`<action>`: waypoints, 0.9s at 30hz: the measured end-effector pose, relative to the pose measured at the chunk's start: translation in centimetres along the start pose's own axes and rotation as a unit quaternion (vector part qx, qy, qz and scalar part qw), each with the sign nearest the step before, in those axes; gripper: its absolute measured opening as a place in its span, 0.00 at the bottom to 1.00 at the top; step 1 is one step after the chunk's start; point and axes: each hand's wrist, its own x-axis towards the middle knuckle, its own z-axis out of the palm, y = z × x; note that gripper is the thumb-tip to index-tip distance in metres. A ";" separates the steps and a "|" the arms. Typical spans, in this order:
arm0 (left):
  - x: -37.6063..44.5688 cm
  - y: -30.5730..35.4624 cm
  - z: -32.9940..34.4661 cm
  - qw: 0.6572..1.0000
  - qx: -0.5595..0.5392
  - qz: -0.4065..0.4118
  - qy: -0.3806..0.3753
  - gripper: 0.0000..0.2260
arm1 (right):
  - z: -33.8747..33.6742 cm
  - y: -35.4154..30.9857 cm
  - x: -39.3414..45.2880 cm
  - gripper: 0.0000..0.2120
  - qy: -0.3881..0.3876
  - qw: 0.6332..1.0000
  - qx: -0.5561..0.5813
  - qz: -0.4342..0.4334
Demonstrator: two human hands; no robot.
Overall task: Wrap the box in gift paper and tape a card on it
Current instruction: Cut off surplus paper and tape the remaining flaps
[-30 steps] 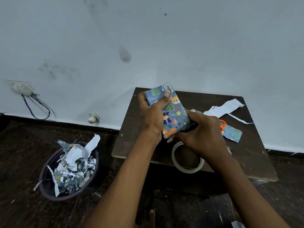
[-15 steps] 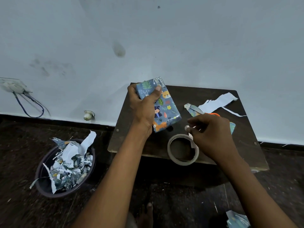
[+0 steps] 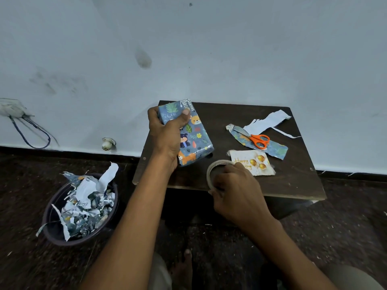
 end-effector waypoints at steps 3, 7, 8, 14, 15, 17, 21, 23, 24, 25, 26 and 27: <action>-1.0 0.1 -1.1 1.000 0.001 -0.014 0.006 0.18 | -0.4 0.2 -0.1 0.03 0.011 1.000 0.015 -0.005; -2.4 0.5 -2.7 0.999 -0.018 -0.033 -0.005 0.16 | -2.2 1.1 0.2 0.03 0.065 0.992 0.106 0.027; -2.7 0.7 -3.1 0.999 -0.029 -0.039 -0.009 0.16 | -2.8 1.4 0.3 0.04 0.085 0.985 0.148 0.041; -4.4 1.5 -5.1 0.974 -0.121 -0.133 -0.138 0.23 | -4.7 3.6 0.9 0.06 0.181 0.896 0.401 0.068; -4.7 1.6 -5.0 0.968 -0.120 -0.149 -0.159 0.24 | -4.7 3.8 1.0 0.07 0.188 0.883 0.426 0.065; -5.3 1.6 -4.5 0.955 -0.120 -0.182 -0.201 0.28 | -4.5 3.7 1.2 0.09 0.201 0.867 0.451 0.065; -6.3 1.5 -3.3 0.919 -0.151 -0.240 -0.275 0.22 | -3.7 3.2 1.6 0.13 0.217 0.870 0.440 0.054; -6.6 1.5 -3.1 0.905 -0.175 -0.242 -0.302 0.18 | -3.5 2.9 1.7 0.12 0.226 0.878 0.422 0.026; -6.7 1.5 -3.0 0.901 -0.184 -0.238 -0.313 0.21 | -3.4 2.8 1.6 0.11 0.234 0.882 0.408 0.012; -6.6 1.4 -3.0 0.899 -0.192 -0.228 -0.321 0.26 | -3.2 2.7 1.7 0.11 0.243 0.889 0.388 0.001; -6.5 1.2 -3.1 0.899 -0.195 -0.214 -0.330 0.29 | -3.1 2.6 1.7 0.12 0.251 0.898 0.362 -0.011; -6.5 1.2 -3.1 0.897 -0.191 -0.196 -0.347 0.31 | -2.9 2.6 1.7 0.12 0.257 0.907 0.333 -0.024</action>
